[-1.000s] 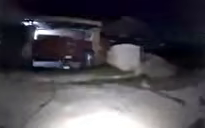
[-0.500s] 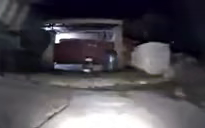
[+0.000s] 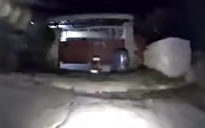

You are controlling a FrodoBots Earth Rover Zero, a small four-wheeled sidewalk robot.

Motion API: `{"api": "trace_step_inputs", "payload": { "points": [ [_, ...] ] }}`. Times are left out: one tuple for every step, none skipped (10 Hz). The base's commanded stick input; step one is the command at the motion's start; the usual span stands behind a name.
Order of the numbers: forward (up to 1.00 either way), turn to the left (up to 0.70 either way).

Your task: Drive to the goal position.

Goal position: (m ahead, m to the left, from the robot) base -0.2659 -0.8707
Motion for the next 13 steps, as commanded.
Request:
{"api": "trace_step_inputs", "payload": {
  "points": [
    [0.97, 0.05],
    [0.96, 0.05],
    [0.96, 0.05],
    [0.96, 0.05],
    [0.95, 0.05],
    [0.88, 0.05],
    [0.64, 0.04],
    [0.19, 0.03],
    [0.12, 0.05],
    [0.12, 0.19],
    [0.12, 0.24],
    [0.12, 0.24],
    [0.12, 0.24]
  ]
}}
